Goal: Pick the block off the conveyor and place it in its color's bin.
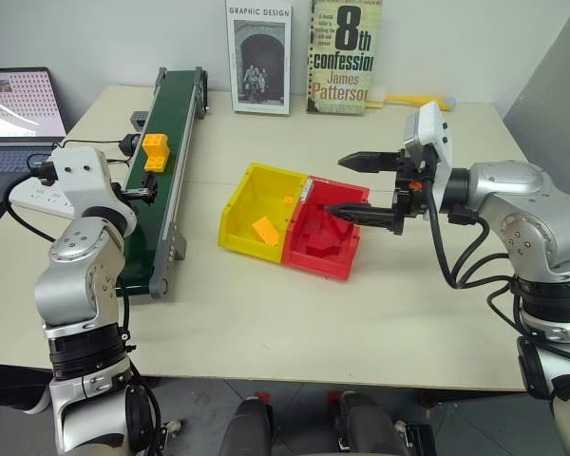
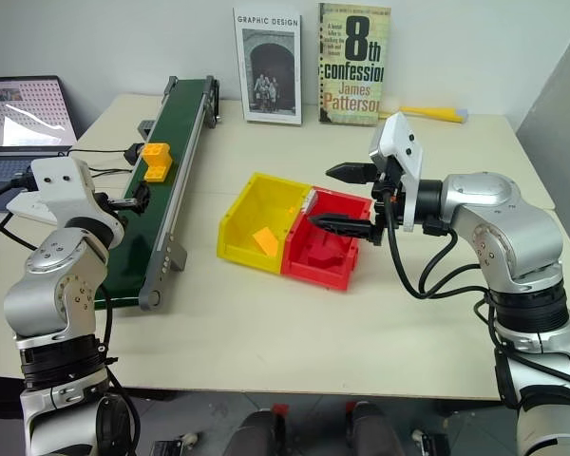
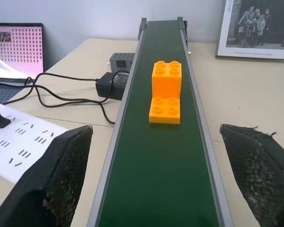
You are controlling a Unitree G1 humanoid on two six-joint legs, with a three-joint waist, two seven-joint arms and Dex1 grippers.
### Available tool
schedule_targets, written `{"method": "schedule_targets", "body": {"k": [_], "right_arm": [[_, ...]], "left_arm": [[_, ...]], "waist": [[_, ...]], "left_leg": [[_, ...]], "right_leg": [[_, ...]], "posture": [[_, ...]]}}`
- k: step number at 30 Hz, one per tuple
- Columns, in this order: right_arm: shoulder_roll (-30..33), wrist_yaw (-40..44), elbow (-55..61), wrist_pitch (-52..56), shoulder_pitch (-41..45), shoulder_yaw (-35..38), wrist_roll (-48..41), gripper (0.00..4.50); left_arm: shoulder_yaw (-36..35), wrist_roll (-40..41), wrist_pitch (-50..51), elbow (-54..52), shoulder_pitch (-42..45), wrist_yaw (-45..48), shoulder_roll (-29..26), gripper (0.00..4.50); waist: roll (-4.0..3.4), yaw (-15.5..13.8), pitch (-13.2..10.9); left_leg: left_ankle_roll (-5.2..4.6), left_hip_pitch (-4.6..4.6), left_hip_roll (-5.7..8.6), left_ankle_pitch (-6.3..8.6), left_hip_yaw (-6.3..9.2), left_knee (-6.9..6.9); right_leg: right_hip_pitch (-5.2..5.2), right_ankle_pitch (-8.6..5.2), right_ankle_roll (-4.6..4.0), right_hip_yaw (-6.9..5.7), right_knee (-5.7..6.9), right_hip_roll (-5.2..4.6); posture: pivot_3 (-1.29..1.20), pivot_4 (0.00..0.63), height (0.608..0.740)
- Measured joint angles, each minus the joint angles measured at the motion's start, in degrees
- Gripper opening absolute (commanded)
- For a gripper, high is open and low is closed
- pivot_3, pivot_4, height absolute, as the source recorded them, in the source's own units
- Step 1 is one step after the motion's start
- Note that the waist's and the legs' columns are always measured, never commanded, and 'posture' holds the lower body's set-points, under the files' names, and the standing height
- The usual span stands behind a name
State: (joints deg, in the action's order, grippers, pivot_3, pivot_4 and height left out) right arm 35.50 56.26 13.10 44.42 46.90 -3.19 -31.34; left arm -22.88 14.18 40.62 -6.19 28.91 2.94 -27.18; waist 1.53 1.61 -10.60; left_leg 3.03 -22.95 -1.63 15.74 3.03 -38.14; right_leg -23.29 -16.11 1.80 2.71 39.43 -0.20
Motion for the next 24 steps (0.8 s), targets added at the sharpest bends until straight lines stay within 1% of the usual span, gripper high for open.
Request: {"method": "schedule_targets", "body": {"k": [12, 13, 20, 24], "right_arm": [[0.3, -0.2, 2.2, 2.2, 0.0, 0.0, -2.0, 4.50], [0.3, -0.2, 2.2, 2.2, 0.0, 0.0, -2.0, 4.50], [0.5, -0.5, 2.3, 2.4, 0.0, 0.0, -2.0, 4.50], [0.7, -0.6, 2.3, 2.5, 0.0, 0.1, -2.0, 4.50]], "left_arm": [[-0.1, 2.1, 2.0, 1.8, 0.0, 0.5, 0.9, 4.50], [-0.1, 2.3, 2.0, 2.1, 0.0, 0.6, 0.9, 4.21], [-0.1, 2.7, 3.1, 2.6, 0.4, 0.2, 0.9, 2.99], [-0.1, 3.3, 4.3, 2.6, 0.6, 0.2, 1.0, 2.15]], "waist": [[0.00, 0.0, 0.0], [0.00, 0.0, 0.0], [0.00, 0.0, 0.0], [0.00, 0.0, 0.0]], "left_leg": [[0.00, 0.01, 0.00, 0.00, 0.02, 0.00], [0.00, 0.01, 0.01, 0.00, 0.02, 0.00], [0.00, 0.01, 0.00, 0.00, 0.03, 0.00], [0.00, 0.00, 0.00, 0.00, 0.03, 0.00]], "right_leg": [[0.01, 0.00, 0.00, -0.02, 0.00, 0.00], [0.01, 0.00, 0.00, -0.02, 0.00, 0.00], [0.01, 0.00, 0.00, -0.03, 0.00, 0.00], [0.01, 0.00, 0.00, -0.03, 0.00, 0.00]], "posture": [[0.00, 0.150, 0.740], [0.00, 0.150, 0.740], [0.00, 0.150, 0.740], [0.00, 0.150, 0.740]]}}
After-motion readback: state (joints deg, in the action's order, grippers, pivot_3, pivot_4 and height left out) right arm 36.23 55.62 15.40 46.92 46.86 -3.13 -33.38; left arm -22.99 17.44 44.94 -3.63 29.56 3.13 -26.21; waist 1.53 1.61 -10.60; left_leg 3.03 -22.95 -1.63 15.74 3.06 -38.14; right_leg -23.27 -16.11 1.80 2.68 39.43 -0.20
